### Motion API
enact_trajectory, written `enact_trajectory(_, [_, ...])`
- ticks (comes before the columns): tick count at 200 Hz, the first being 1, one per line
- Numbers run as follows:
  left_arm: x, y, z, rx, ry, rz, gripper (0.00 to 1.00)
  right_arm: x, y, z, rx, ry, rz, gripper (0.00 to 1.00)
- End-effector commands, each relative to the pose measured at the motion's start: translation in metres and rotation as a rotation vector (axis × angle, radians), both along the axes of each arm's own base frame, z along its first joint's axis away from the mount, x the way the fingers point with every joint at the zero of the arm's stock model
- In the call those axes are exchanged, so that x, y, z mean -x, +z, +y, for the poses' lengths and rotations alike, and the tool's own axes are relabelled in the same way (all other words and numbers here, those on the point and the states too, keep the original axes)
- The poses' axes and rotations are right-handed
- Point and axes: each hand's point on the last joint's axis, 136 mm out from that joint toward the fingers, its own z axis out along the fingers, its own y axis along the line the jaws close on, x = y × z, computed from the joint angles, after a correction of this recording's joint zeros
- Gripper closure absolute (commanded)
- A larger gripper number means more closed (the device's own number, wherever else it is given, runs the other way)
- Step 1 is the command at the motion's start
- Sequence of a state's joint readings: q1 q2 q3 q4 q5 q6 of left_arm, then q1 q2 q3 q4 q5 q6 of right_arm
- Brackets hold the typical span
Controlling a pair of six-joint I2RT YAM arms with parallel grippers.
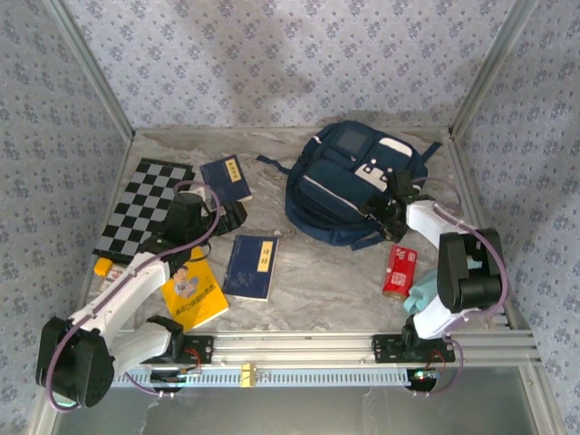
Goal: Pack the student bag
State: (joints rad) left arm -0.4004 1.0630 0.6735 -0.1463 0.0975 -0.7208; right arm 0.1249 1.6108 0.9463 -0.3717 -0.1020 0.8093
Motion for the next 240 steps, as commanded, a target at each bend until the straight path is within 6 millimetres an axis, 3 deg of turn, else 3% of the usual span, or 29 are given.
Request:
enact_trajectory(1, [-0.006, 0.016, -0.016, 0.029, -0.041, -0.023, 0.0, -0.012, 0.001, 0.009, 0.012, 0.007, -0.01, 0.16])
enact_trajectory(44, [-0.012, 0.012, -0.032, 0.033, -0.072, 0.01, 0.0, -0.015, -0.013, 0.034, -0.03, 0.062, 0.01, 0.47])
enact_trajectory(82, [-0.014, 0.008, -0.046, 0.034, -0.094, 0.028, 0.0, -0.006, -0.008, 0.08, -0.084, 0.142, -0.017, 0.62])
enact_trajectory(110, [-0.015, 0.005, -0.052, 0.037, -0.102, 0.035, 0.0, 0.009, -0.001, 0.119, -0.147, 0.151, -0.055, 0.63])
enact_trajectory(125, [-0.015, 0.004, -0.054, 0.034, -0.107, 0.041, 0.0, 0.013, 0.01, 0.13, -0.144, 0.161, -0.093, 0.52])
enact_trajectory(152, [-0.014, 0.009, -0.059, 0.05, -0.11, 0.043, 0.0, 0.02, 0.036, 0.112, -0.06, 0.174, -0.136, 0.39])
enact_trajectory(180, [-0.011, 0.014, -0.074, 0.077, -0.131, 0.03, 0.0, 0.041, 0.054, 0.08, 0.021, 0.187, -0.134, 0.26])
enact_trajectory(206, [-0.009, 0.012, -0.093, 0.118, -0.132, 0.061, 0.0, 0.052, 0.051, 0.044, 0.015, 0.133, -0.112, 0.19])
enact_trajectory(223, [-0.004, 0.008, -0.112, 0.126, -0.162, 0.071, 0.0, 0.043, 0.047, 0.02, -0.006, 0.106, -0.107, 0.18])
enact_trajectory(240, [-0.001, 0.004, -0.131, 0.132, -0.187, 0.091, 0.0, 0.037, 0.039, 0.009, -0.016, 0.088, -0.086, 0.18])
